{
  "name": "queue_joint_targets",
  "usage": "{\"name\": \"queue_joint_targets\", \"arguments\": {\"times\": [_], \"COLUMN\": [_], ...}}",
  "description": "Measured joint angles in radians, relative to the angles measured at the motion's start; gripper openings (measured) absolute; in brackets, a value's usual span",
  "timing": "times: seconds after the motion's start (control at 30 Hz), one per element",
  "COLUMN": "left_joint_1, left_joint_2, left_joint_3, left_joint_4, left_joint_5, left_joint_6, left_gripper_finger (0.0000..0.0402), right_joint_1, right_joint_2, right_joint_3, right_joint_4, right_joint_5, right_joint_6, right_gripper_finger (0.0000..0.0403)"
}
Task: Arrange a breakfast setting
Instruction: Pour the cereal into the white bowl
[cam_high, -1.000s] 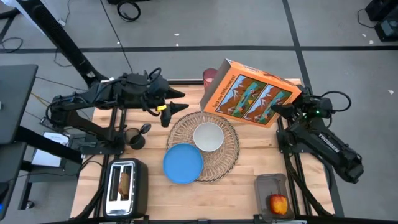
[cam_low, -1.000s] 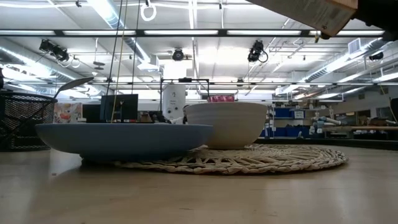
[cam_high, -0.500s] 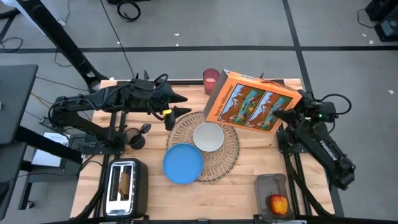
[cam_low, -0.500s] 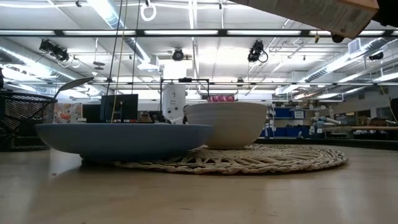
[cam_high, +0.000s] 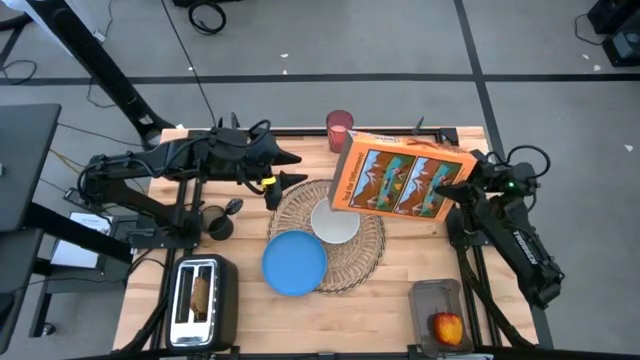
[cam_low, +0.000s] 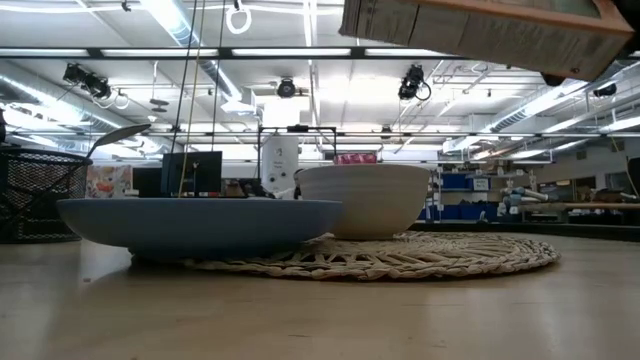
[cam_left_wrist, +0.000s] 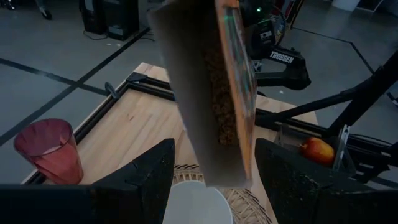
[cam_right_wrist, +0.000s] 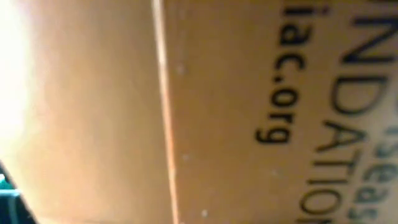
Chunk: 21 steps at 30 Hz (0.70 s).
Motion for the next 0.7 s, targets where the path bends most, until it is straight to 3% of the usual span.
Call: {"name": "queue_joint_targets", "arguments": {"times": [0.7], "left_joint_1": [0.0], "left_joint_2": [0.04], "left_joint_3": [0.001], "left_joint_4": [0.023], "left_joint_5": [-0.003], "left_joint_6": [0.008], "left_gripper_finger": [0.0228], "right_joint_1": [0.0], "right_joint_2": [0.0], "right_joint_3": [0.0], "right_joint_4": [-0.353], "right_joint_5": [-0.04], "right_joint_6": [-0.265], "right_gripper_finger": [0.0262]}}
